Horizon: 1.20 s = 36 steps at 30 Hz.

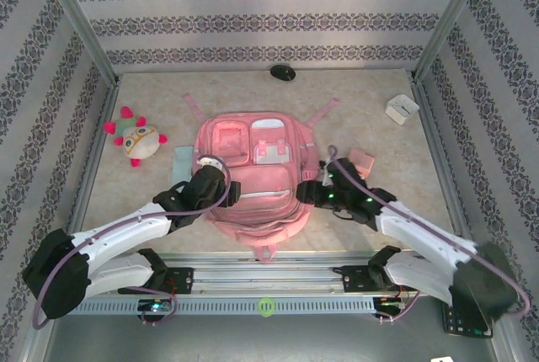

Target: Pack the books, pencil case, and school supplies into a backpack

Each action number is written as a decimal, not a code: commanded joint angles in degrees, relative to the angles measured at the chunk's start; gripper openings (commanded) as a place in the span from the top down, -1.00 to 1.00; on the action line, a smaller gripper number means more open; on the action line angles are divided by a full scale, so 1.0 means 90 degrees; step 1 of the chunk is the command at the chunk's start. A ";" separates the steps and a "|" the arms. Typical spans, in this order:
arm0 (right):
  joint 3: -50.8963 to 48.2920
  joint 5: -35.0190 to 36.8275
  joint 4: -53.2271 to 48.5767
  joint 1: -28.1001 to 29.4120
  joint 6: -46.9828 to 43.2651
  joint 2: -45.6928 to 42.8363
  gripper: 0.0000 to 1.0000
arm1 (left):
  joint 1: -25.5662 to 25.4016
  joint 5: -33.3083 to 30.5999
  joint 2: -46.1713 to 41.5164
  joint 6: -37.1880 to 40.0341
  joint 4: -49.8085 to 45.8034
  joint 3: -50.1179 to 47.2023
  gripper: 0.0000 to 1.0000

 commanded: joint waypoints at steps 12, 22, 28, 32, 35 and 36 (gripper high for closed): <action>0.0226 -0.1293 -0.1026 -0.1538 -0.0843 -0.0765 -0.08 | -0.0901 0.2459 0.0549 0.5949 0.1271 0.0112 -0.53; 0.0073 -0.1317 -0.0793 -0.1522 -0.0771 -0.0816 -0.07 | -0.1021 0.1790 0.1793 0.7229 0.1465 0.0764 -0.71; 0.0026 -0.1384 -0.0708 -0.1523 -0.0793 -0.0769 -0.07 | -0.1031 0.1972 0.2100 0.7222 0.1672 0.0858 -0.87; 0.0012 -0.1476 -0.0659 -0.1524 -0.0876 -0.0715 -0.07 | -0.1031 0.1559 0.2501 0.7261 0.1648 0.1019 -0.75; 0.0029 -0.1467 -0.0659 -0.1527 -0.1086 -0.0767 -0.07 | -0.1031 0.1451 0.2489 0.7026 0.1882 0.0984 -0.05; 0.0036 -0.1444 -0.0665 -0.1532 -0.1198 -0.0802 -0.07 | -0.1031 0.1566 0.2350 0.6906 0.2034 0.0883 0.10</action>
